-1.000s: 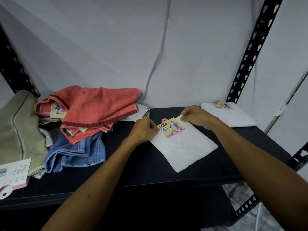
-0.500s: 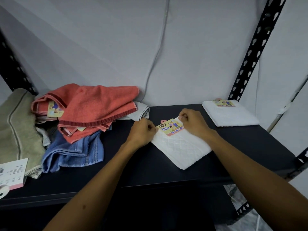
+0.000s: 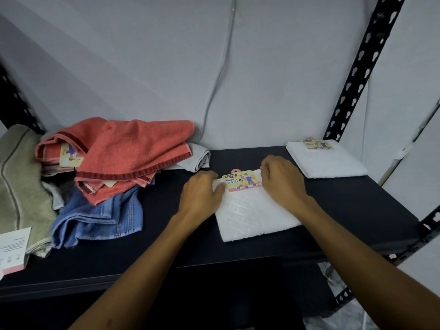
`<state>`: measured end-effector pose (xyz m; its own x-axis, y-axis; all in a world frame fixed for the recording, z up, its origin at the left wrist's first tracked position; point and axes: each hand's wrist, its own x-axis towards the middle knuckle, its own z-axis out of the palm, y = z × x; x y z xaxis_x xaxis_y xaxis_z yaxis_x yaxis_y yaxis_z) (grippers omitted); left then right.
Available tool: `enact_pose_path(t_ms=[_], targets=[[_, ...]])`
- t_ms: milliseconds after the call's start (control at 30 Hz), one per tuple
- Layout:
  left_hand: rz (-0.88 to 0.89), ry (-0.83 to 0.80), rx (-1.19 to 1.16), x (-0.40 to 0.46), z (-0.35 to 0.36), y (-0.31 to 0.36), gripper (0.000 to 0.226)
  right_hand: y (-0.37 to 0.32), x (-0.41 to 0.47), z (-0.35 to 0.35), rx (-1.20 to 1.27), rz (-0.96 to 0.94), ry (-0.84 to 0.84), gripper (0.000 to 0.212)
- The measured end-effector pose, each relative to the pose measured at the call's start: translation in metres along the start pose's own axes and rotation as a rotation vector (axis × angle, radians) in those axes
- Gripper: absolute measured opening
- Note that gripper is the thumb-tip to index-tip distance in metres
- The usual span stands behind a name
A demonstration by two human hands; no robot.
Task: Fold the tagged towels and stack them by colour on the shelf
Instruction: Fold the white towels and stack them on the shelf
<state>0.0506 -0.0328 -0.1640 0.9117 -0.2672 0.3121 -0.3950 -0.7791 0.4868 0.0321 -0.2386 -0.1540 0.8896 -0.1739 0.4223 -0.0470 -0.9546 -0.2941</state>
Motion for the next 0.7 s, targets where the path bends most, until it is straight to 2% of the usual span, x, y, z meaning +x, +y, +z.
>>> enact_pose_path(t_ms=[100,200,333,400,500,600,700], targets=[[0.09,-0.133,0.128,-0.015,0.005,0.002,0.036,0.001,-0.023,0.002,0.071,-0.106,-0.082,0.023],[0.073,-0.319,0.262,-0.025,0.005,-0.002,0.062,0.007,-0.036,0.001,0.07,-0.119,-0.228,0.028],[0.063,-0.456,0.328,-0.033,0.005,-0.006,0.074,0.008,-0.044,-0.007,0.107,-0.122,-0.357,0.041],[0.03,-0.467,0.342,-0.032,0.006,-0.006,0.074,0.006,-0.046,-0.008,0.062,-0.093,-0.329,0.046],[-0.002,-0.428,0.361,-0.034,0.007,-0.005,0.072,0.004,-0.049,-0.012,-0.108,0.129,-0.19,0.051],[0.001,-0.413,0.356,-0.035,0.006,-0.005,0.07,0.002,-0.045,-0.019,-0.077,0.312,-0.334,0.051],[0.0,-0.419,0.351,-0.035,0.005,-0.004,0.07,-0.002,-0.035,-0.03,0.096,0.347,-0.476,0.044]])
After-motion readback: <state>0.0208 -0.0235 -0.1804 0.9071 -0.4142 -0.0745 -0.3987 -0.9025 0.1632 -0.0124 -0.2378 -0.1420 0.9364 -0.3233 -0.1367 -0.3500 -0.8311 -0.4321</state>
